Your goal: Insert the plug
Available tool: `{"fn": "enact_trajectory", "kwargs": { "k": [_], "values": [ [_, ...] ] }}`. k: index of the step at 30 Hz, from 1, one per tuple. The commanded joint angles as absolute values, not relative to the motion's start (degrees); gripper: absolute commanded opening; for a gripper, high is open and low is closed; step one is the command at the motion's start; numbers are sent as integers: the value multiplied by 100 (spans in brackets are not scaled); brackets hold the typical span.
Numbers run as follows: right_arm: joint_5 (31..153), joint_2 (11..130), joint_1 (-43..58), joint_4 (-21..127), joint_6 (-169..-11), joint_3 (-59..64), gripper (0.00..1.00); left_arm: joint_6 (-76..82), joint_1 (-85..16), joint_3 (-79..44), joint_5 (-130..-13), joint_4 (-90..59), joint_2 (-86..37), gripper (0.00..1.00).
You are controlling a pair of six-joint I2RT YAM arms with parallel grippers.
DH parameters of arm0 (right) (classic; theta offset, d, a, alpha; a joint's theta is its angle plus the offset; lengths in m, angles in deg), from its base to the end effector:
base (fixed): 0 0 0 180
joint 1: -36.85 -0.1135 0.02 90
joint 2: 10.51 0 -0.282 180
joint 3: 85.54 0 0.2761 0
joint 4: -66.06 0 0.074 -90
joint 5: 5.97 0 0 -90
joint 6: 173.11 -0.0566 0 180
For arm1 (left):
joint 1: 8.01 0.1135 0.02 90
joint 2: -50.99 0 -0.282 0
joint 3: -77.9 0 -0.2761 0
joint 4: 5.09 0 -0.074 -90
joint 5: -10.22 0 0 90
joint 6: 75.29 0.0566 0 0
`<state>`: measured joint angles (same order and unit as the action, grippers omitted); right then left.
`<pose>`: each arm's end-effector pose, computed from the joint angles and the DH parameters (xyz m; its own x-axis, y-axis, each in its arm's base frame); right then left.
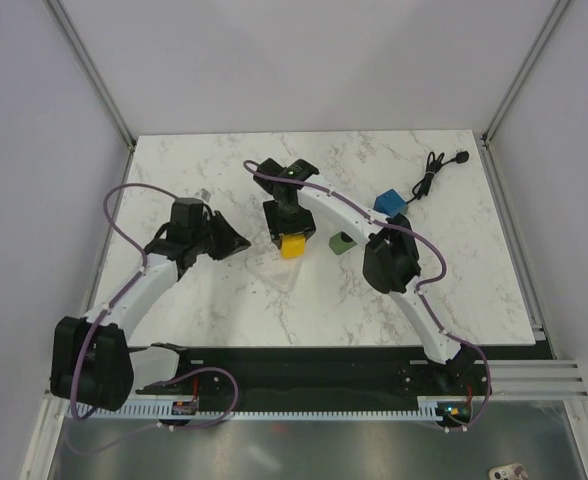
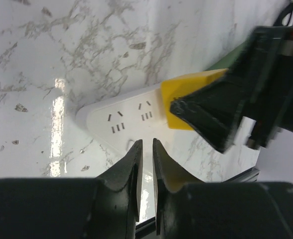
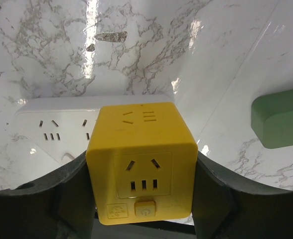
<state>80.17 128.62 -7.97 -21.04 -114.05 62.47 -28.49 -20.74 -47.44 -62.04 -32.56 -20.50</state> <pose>0.3805 0.3728 0.2129 -0.9522 -0.2230 -0.2090 -0.2378 0.9701 0.0484 0.2755 -0.0799 0.2116 -0.7859 -0.4909 -0.3760 -0.1583 0.7476 -0.6451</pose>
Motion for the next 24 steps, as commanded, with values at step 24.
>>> {"fn": "enact_trajectory", "kwargs": {
  "k": [24],
  "values": [
    [7594,12801,-1202,-1998,-11713,4936,0,-2176,-1416,-4438,-6457,-3803,-1027,21]
  ]
}}
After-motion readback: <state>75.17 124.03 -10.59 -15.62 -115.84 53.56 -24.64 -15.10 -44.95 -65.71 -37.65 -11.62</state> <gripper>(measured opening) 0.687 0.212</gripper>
